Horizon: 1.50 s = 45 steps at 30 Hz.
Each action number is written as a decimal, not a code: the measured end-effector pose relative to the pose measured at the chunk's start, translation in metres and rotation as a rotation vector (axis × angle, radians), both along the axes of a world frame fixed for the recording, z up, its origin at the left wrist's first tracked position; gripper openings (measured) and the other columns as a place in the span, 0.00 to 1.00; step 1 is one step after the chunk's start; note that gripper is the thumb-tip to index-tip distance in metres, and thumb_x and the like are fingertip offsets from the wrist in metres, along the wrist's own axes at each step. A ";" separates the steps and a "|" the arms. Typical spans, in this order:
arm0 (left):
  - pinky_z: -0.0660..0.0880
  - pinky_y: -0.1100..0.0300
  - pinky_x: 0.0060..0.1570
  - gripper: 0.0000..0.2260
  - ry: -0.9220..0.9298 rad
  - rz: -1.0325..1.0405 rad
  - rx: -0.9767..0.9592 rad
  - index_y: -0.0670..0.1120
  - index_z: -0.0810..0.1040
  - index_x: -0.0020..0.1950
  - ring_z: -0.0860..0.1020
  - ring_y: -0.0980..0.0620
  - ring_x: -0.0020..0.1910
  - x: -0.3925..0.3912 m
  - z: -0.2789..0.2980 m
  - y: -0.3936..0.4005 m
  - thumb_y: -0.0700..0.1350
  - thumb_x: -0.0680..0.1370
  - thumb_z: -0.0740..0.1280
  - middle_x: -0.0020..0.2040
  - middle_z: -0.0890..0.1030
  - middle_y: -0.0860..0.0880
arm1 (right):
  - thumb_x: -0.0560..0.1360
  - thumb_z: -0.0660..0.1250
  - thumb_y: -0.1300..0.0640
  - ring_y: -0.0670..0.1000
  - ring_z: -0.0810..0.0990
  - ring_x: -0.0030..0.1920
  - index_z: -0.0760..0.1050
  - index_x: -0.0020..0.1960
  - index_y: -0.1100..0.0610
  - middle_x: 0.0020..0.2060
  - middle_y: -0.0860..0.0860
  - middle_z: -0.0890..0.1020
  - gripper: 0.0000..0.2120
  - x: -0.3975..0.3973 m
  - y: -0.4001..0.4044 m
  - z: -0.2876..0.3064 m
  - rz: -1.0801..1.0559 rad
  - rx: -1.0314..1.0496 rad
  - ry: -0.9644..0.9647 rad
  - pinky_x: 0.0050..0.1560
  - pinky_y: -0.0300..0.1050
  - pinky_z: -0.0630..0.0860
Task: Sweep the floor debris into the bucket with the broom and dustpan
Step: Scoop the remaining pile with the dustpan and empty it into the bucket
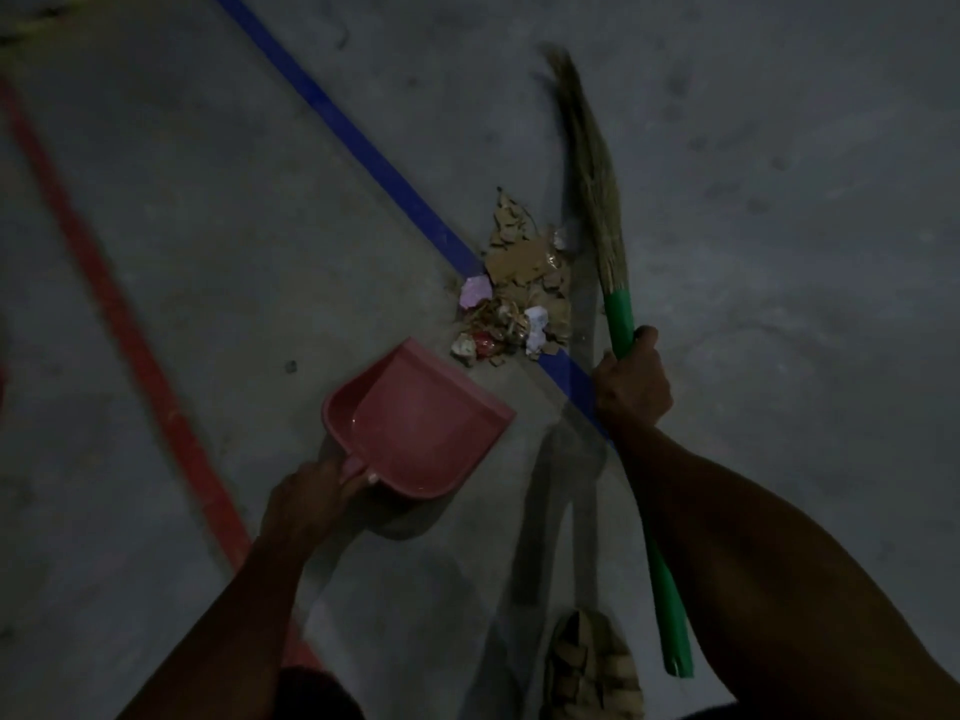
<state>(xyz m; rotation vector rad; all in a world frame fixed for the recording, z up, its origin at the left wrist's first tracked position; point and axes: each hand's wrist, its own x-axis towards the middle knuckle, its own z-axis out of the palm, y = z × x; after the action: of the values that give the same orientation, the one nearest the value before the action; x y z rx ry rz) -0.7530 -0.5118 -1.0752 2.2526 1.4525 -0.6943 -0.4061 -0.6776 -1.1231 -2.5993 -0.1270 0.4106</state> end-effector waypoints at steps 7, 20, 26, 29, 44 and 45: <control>0.68 0.56 0.42 0.26 -0.145 -0.109 0.042 0.47 0.75 0.65 0.81 0.41 0.54 -0.002 -0.022 0.014 0.65 0.76 0.65 0.56 0.82 0.40 | 0.80 0.66 0.51 0.59 0.80 0.54 0.69 0.64 0.57 0.57 0.58 0.79 0.16 -0.014 -0.002 -0.026 -0.085 0.030 0.045 0.51 0.54 0.76; 0.74 0.58 0.38 0.36 -0.394 -0.078 -0.064 0.55 0.81 0.48 0.81 0.49 0.42 -0.024 -0.049 0.041 0.80 0.56 0.60 0.46 0.84 0.46 | 0.81 0.62 0.44 0.58 0.81 0.50 0.68 0.63 0.55 0.52 0.56 0.80 0.17 -0.019 -0.039 -0.026 -0.078 0.032 -0.049 0.50 0.53 0.77; 0.72 0.58 0.42 0.34 -0.398 -0.070 -0.044 0.52 0.80 0.57 0.81 0.47 0.51 -0.038 -0.045 0.034 0.75 0.62 0.63 0.55 0.83 0.44 | 0.81 0.63 0.46 0.53 0.75 0.42 0.72 0.63 0.57 0.46 0.54 0.76 0.18 -0.026 -0.061 -0.044 0.010 -0.038 0.005 0.44 0.48 0.71; 0.77 0.55 0.50 0.43 -0.420 -0.052 -0.056 0.53 0.79 0.63 0.81 0.47 0.54 -0.037 -0.048 0.032 0.79 0.59 0.60 0.58 0.83 0.46 | 0.81 0.64 0.45 0.48 0.70 0.34 0.75 0.60 0.58 0.41 0.52 0.74 0.18 -0.032 -0.060 -0.046 0.086 -0.031 -0.022 0.35 0.41 0.65; 0.68 0.61 0.33 0.23 -0.538 -0.008 -0.037 0.55 0.81 0.47 0.80 0.49 0.41 -0.034 -0.052 0.033 0.70 0.62 0.67 0.41 0.81 0.50 | 0.80 0.65 0.44 0.49 0.78 0.41 0.78 0.54 0.54 0.40 0.50 0.78 0.14 -0.092 -0.034 -0.060 0.559 0.029 -0.016 0.40 0.44 0.74; 0.69 0.60 0.35 0.25 -0.536 -0.009 -0.030 0.55 0.81 0.49 0.80 0.49 0.42 -0.035 -0.054 0.033 0.71 0.62 0.67 0.43 0.81 0.50 | 0.80 0.65 0.43 0.49 0.79 0.41 0.78 0.54 0.53 0.40 0.50 0.79 0.14 -0.095 -0.035 -0.060 0.583 0.034 0.002 0.42 0.46 0.76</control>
<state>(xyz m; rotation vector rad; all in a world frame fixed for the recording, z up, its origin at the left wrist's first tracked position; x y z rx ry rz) -0.7878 -0.4793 -1.1288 2.1899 1.1555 -0.0896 -0.5013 -0.7128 -1.1834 -2.4897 -0.8918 0.6019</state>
